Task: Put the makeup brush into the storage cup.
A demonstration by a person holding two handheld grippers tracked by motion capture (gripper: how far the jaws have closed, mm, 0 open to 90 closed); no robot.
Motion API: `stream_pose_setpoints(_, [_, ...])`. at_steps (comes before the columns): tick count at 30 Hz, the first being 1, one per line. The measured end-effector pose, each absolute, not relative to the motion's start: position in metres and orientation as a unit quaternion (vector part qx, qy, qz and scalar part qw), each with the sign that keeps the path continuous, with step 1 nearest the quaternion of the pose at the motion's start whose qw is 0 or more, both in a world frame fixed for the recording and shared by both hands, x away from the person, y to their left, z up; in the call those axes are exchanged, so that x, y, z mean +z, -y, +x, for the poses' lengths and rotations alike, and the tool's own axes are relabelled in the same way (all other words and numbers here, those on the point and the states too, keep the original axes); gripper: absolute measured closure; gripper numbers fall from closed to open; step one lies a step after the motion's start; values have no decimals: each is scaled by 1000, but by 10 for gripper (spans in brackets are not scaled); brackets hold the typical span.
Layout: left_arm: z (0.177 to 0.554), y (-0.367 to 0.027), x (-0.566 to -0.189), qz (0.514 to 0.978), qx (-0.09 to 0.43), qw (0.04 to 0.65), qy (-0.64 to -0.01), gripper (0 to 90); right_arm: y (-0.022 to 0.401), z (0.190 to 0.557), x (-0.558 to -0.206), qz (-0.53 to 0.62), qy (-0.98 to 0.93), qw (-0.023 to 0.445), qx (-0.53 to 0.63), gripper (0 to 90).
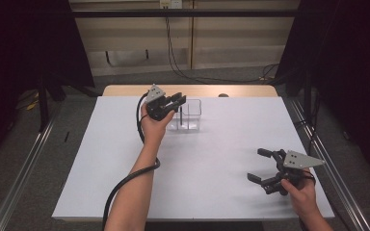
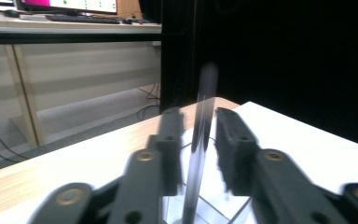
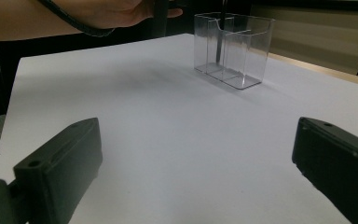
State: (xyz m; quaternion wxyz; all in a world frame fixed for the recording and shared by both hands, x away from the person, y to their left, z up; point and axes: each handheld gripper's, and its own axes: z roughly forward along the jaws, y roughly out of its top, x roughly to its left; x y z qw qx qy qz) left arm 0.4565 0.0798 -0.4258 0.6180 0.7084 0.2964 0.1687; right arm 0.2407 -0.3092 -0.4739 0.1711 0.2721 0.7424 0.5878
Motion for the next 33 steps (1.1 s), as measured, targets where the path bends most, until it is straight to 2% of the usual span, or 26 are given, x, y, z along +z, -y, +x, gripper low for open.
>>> stream_pose_setpoints(2, [456,-82,-426,706,168,620,-298,560,308,242,-474,271,-743,171,588,13])
stream_pose_setpoints(4, [455,-84,-425,706,169,620,-298,537,308,242,-474,271,-743,171,588,13])
stream_pose_setpoints(5, [454,-85,-425,705,167,621,-299,473,307,243,-474,269,-744,170,587,13])
stream_pose_setpoints(6, [454,-86,-425,705,168,621,-299,473,307,243,-474,269,-744,170,587,13])
stream_pose_setpoints(10, [451,-89,-422,704,162,625,-297,373,305,243,-474,269,-745,170,586,14])
stream_pose_setpoints(12, [450,-91,-421,706,157,623,-298,295,305,243,-475,267,-747,169,585,13])
stream_pose_setpoints(14, [449,-92,-421,707,156,623,-296,286,305,243,-474,266,-746,170,586,14])
stream_pose_setpoints(20, [445,-93,-418,701,146,633,-295,147,303,245,-473,265,-746,170,587,13])
stream_pose_setpoints(25, [443,-92,-417,701,139,636,-291,79,303,245,-473,266,-745,171,588,13])
stream_pose_setpoints(33, [441,-93,-419,708,134,633,-284,13,303,245,-473,265,-745,171,588,14])
